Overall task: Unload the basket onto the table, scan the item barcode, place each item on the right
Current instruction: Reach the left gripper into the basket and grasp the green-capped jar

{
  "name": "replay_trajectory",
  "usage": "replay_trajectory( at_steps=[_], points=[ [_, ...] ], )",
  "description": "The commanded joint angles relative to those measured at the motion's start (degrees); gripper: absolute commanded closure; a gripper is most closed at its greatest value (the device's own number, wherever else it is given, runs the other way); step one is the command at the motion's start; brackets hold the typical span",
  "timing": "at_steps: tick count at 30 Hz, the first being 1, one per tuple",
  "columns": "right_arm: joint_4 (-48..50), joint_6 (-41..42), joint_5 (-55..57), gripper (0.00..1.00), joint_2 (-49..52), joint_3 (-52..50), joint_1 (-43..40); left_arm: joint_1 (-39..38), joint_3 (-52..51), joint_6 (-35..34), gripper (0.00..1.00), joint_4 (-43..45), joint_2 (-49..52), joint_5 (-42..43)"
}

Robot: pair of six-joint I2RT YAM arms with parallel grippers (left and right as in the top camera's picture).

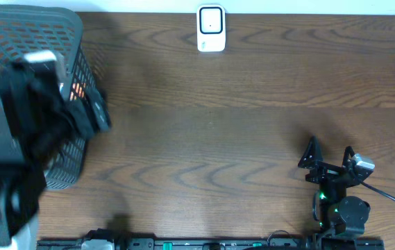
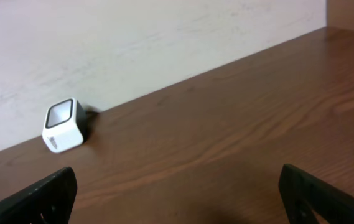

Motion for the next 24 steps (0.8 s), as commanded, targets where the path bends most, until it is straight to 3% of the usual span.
replay_trajectory(
  at_steps=[1,6,12,17,24],
  points=[
    [-0.2,0.31,0.35,0.01,-0.35,-0.04,-0.35,4.79,8.31,-6.03,0.1,-3.37,7.34,-7.74],
    [-0.22,0.31,0.35,0.01,-0.35,-0.04,-0.35,18.58,9.46,-16.31,0.1,-6.49,14.14,-7.69],
    [-0.2,0.31,0.35,0.01,-0.35,-0.07,-0.35,29.77,6.95,-21.22,0.1,-6.62,19.15,-7.67],
    [-0.2,0.31,0.35,0.01,-0.35,-0.07,-0.35,32.68,2.01,-21.07,0.1,-6.1,22.99,-7.72],
    [-0.2,0.31,0.35,0.01,-0.35,-0.04,-0.35,33.14,-15.04,-21.16,0.1,3.74,23.23,-7.67]
  ],
)
